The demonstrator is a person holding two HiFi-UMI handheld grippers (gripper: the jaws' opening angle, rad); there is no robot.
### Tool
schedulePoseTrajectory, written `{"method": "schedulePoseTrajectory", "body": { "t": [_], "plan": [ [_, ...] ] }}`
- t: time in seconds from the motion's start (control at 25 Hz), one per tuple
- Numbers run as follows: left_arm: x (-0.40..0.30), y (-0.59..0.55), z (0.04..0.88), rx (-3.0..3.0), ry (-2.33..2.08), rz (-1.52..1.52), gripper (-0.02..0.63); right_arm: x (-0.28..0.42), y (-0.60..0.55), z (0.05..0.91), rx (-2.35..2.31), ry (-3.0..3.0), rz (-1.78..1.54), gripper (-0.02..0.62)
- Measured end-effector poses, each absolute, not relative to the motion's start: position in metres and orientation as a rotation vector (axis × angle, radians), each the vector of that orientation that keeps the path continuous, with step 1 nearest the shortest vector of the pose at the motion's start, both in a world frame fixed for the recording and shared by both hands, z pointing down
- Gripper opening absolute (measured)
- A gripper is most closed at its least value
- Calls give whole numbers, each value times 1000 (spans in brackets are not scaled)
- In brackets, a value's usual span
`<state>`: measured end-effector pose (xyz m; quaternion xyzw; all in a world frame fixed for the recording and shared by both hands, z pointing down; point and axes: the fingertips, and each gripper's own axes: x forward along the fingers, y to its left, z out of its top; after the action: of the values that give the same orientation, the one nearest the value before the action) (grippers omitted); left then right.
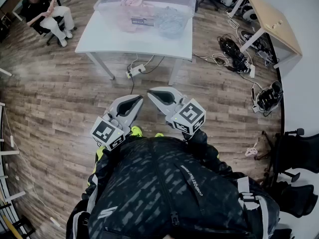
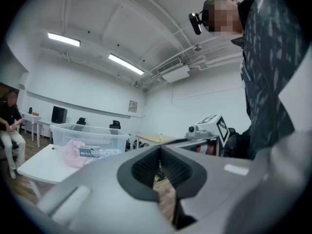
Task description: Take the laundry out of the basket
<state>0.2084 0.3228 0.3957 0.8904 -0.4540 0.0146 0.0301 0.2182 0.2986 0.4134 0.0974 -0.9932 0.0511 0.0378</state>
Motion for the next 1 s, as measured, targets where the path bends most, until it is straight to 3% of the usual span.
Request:
{"method": "schedulePoseTrajectory", "body": {
  "t": [1.0],
  "plan": [
    [213, 313, 416, 2553, -1472, -19, 10, 238, 286, 442, 115, -2992, 249, -3]
  ]
}}
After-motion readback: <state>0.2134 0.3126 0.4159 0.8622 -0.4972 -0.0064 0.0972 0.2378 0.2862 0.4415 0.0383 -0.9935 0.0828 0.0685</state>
